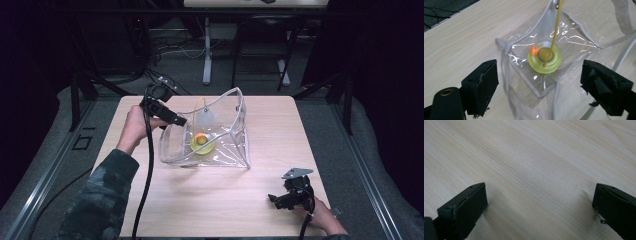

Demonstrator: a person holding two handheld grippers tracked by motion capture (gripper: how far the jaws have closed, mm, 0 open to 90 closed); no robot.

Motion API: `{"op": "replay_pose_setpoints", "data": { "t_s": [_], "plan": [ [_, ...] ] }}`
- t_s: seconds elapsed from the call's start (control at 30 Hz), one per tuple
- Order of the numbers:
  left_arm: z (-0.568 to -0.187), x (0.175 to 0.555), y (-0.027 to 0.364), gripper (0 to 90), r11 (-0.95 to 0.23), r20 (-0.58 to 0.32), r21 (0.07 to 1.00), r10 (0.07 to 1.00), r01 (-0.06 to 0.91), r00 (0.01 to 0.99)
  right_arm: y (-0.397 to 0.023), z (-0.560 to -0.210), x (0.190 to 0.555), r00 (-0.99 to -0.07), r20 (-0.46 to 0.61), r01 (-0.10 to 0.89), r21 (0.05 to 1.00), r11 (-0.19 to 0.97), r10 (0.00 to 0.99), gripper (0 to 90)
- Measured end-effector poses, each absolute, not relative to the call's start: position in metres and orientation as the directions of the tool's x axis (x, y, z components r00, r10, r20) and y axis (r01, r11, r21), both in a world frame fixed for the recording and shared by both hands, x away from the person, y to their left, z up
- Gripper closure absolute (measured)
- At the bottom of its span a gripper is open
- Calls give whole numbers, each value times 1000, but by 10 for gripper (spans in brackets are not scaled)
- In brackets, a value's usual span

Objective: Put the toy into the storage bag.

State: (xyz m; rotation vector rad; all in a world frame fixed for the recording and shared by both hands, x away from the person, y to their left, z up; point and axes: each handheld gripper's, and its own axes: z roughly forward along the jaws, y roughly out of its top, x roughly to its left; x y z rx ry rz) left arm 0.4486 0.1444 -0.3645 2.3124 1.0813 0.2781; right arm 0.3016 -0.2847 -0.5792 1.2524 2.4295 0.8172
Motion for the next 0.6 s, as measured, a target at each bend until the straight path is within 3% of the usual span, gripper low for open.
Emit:
{"op": "replay_pose_setpoints", "data": {
  "t_s": [0.37,0.6],
  "plan": [
    [-367,434,187,0,-459,-19,594,813,661,582,-285,-579,302,-580,4,651,604,460,814,0],
    [-380,424,217,0,-408,-18,613,849,676,529,-284,-579,301,-580,5,651,604,460,815,0]
  ]
}}
